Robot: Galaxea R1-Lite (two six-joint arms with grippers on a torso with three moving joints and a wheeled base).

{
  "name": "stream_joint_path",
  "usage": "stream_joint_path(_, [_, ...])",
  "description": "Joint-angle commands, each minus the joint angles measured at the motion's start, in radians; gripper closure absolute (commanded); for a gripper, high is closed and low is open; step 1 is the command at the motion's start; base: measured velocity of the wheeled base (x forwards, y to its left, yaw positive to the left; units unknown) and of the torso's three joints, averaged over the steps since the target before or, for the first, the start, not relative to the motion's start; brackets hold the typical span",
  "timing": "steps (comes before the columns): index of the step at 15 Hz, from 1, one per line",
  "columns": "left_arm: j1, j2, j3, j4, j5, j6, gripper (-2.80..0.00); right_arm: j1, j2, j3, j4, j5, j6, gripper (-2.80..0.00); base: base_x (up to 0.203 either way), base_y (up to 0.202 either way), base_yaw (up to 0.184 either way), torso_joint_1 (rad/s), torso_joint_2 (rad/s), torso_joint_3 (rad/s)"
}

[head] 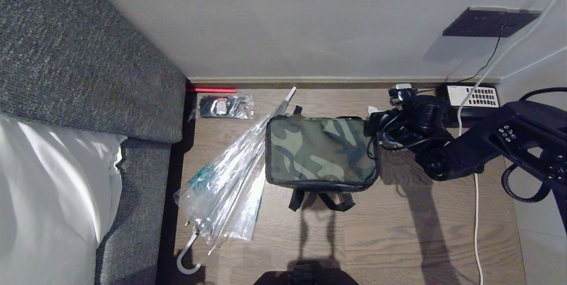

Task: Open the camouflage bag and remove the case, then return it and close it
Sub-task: Open the top of the storage box

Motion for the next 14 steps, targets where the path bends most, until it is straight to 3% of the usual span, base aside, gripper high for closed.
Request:
stream_joint_path(1, [0.0,0.0,0.0,0.0,0.0,0.0,0.0,-0.001,-0.003,0.023,-0.01,0.009,-0.001,-2.8,0.0,0.0,0.0,0.0,0.0,0.0])
stream_joint_path(7, [0.0,0.0,0.0,0.0,0.0,0.0,0.0,-0.05,-0.066,0.124,-0.006,0.043,-0.005,-2.8,0.0,0.0,0.0,0.0,0.0,0.0])
stream_joint_path(9, [0.0,0.0,0.0,0.0,0.0,0.0,0.0,-0.089,-0.119,0.221,0.004,0.113,0.014,-2.8,0.0,0.0,0.0,0.0,0.0,0.0])
stream_joint_path(12, [0.0,0.0,0.0,0.0,0.0,0.0,0.0,-0.136,-0.22,0.386,0.015,0.317,0.078,-2.8,0.0,0.0,0.0,0.0,0.0,0.0])
stream_joint_path(14, [0.0,0.0,0.0,0.0,0.0,0.0,0.0,-0.138,-0.26,0.47,0.072,0.356,0.142,-2.8,0.0,0.0,0.0,0.0,0.0,0.0])
